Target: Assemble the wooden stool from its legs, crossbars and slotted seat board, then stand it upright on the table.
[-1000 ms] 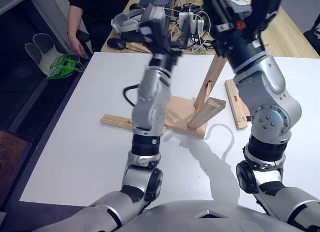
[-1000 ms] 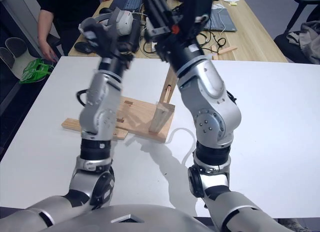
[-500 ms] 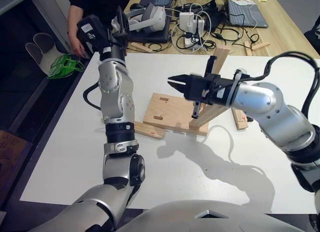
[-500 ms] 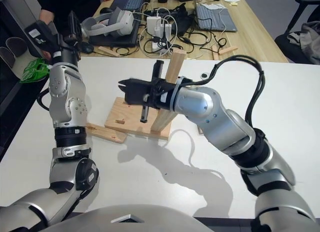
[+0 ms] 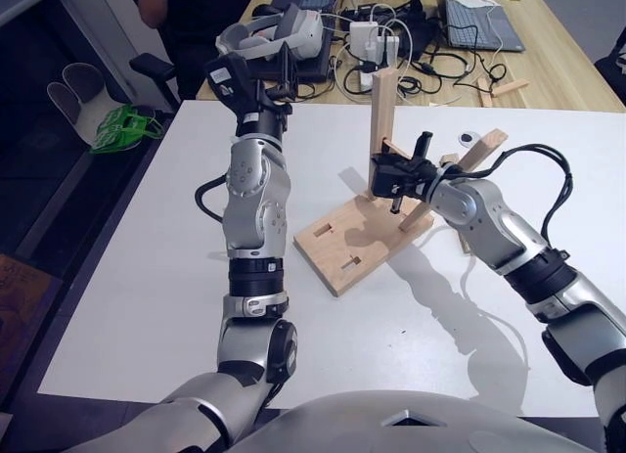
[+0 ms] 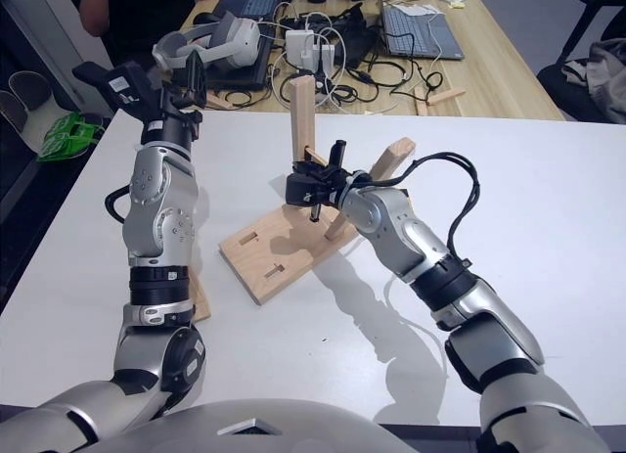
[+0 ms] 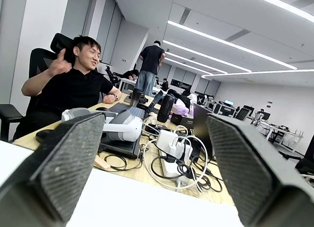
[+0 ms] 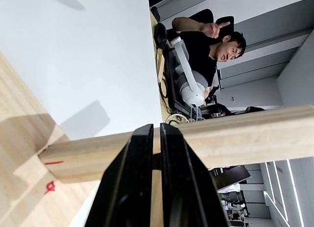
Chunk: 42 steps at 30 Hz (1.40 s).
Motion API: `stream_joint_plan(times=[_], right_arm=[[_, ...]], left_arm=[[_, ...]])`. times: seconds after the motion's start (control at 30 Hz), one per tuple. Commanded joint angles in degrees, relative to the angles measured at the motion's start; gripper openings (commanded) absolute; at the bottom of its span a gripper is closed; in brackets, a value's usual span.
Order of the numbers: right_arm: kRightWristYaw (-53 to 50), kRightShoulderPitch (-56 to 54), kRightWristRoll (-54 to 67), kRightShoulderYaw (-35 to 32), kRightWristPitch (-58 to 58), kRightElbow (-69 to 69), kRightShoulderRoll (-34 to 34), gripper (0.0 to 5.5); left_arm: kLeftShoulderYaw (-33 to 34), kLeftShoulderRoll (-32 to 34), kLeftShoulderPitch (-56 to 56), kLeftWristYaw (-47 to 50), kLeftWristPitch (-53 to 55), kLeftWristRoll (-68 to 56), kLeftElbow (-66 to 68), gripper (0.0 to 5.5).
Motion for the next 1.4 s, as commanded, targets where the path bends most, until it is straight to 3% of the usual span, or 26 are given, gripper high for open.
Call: stream_joint_plan(times=[0.03, 0.3, 0.4, 0.53, 0.7, 0.87, 1.13, 1.4], right_arm=[[-2.06, -2.81, -2.37, -0.5, -6.61, 10.46, 2.24, 0.25], [-8.08, -12.75, -4.46, -1.78, -19.53, 40.25, 9.58, 0.25], [-7.94, -13.02, -2.03, -4.26, -24.6, 43.64, 10.31, 0.25], [-0.84, -2.32, 8.41, -10.87, -22.37, 30.11, 10.48, 0.25], [3.2, 22.11, 21.57, -18.0, 15.42, -15.7, 11.92, 0.25], [0.67, 30.22, 26.53, -28.94, 42.31, -36.96, 11.26, 0.25], [-10.19, 36.78, 20.39, -37.13, 50.16, -47.72, 11.62, 0.25], [-21.92, 24.08, 19.06, -37.44, 43.14, -31.02, 21.42, 0.25]], left_arm=[[-0.42, -0.3, 0.48, -0.26, 1.35, -0.27, -1.0, 3.79], [-1.56, -1.74, 1.5, -0.28, 2.57, -0.38, -2.25, 3.79], [-2.31, -2.25, 1.96, -0.61, 3.19, -0.46, -2.78, 3.79], [-2.93, -2.79, 3.44, -0.64, 3.83, -0.4, -4.05, 3.79], [-2.75, -2.51, 4.86, -0.87, 4.15, -0.14, -5.24, 3.79], [-2.32, -2.32, 6.45, -0.44, 3.63, 0.4, -6.25, 3.79], [-2.17, -1.73, 7.78, -0.66, 3.66, 0.64, -7.07, 3.79], [-2.87, -1.56, 6.42, -1.28, 4.19, 0.31, -5.9, 3.79]])
